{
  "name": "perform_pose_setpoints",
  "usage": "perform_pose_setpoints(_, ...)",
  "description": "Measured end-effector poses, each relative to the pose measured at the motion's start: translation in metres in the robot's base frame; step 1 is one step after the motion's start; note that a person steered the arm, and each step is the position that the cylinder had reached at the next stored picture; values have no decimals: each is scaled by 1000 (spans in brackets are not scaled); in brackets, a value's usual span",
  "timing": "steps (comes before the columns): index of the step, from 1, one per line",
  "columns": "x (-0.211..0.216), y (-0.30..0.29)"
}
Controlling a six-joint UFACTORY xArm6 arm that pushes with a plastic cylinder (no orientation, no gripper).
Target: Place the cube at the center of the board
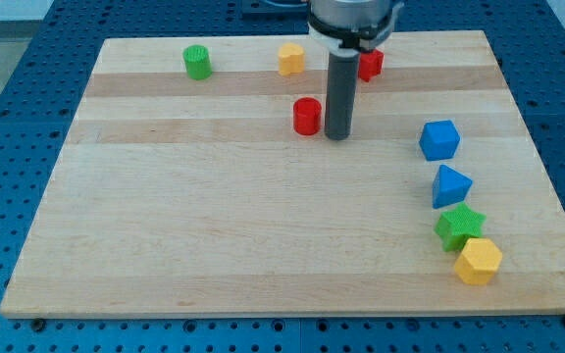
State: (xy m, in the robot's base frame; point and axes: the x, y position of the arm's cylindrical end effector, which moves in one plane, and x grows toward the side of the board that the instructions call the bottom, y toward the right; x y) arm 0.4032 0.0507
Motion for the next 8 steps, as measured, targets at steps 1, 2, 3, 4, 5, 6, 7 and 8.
perform_pose_setpoints(1, -16, -36)
perform_pose_setpoints(2, -43, -41)
perform_pose_setpoints(3, -47, -11)
perform_pose_setpoints(4, -50, 0)
perform_pose_setpoints(5, -50, -1)
perform_pose_setpoints(6, -50, 79)
perform_pose_setpoints(7, -40, 214)
perform_pose_setpoints(8, -20, 268)
